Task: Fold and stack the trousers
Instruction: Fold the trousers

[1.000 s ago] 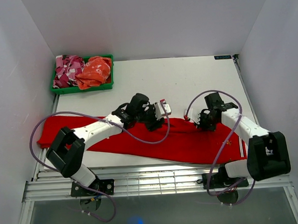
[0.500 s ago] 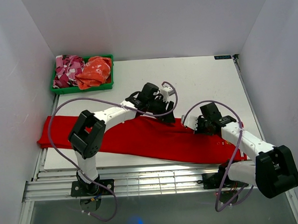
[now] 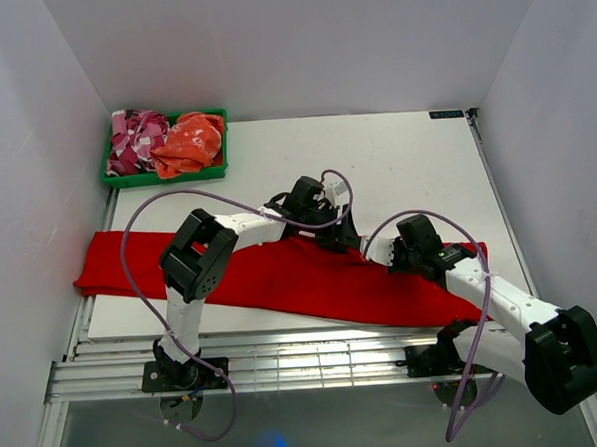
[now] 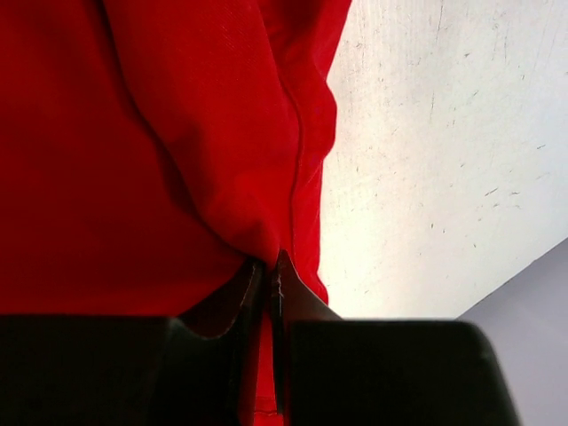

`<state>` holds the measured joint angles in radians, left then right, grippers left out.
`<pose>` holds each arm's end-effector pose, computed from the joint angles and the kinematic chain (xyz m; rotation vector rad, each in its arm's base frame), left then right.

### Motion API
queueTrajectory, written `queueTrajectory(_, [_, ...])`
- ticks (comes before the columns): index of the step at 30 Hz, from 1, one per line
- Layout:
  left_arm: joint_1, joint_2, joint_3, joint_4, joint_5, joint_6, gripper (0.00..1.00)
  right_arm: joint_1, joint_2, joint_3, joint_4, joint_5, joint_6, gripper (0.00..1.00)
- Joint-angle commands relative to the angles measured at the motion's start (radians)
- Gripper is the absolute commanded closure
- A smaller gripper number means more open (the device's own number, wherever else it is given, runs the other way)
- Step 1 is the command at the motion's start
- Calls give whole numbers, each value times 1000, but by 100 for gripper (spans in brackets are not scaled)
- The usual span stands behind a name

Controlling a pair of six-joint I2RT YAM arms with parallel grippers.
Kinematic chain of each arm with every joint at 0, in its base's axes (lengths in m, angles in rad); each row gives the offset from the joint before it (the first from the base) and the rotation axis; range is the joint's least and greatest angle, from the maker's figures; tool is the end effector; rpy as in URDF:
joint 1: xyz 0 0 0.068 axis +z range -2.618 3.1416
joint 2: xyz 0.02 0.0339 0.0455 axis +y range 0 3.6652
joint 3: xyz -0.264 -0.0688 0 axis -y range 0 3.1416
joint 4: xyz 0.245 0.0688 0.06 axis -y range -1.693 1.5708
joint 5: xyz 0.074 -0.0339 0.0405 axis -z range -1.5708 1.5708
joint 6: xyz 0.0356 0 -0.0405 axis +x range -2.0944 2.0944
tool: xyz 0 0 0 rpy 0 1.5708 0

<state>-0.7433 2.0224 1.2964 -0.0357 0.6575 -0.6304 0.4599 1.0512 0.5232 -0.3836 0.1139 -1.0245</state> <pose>0.3035 -0.3085 0.1627 0.5202 2.5469 -1.3768 0.1790 0.0842 0.1846 -1.6627 1.8854 -0.3771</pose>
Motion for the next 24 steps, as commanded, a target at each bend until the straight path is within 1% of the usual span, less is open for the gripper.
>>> queueTrajectory(1, [5,18,-8,40,-31,-98,28,23,-20,12,57,20,21,92])
queueTrajectory(5, [5,21,3,-42,-87,-98,32,34,-16,18,52,32,35,92])
queueTrajectory(8, [5,3,-6,-76,-105,-124,32,45,-10,26,41,35,50,92])
queueTrajectory(10, [-1,-5,-23,-92,-131,-141,30,52,-8,29,40,38,56,92])
queueTrajectory(11, [-2,-5,-29,-83,-154,-156,28,54,-8,31,38,38,60,92])
queueTrajectory(14, [-4,28,-42,-34,-180,-208,27,66,-11,31,31,33,64,92])
queueTrajectory(18, [-4,64,-29,67,-170,-255,26,77,-10,32,22,36,57,92])
queueTrajectory(21, [-1,81,-29,138,-159,-302,27,79,-5,43,9,36,56,92])
queueTrajectory(24, [10,93,-23,192,-156,-333,31,82,-3,50,-6,30,55,92])
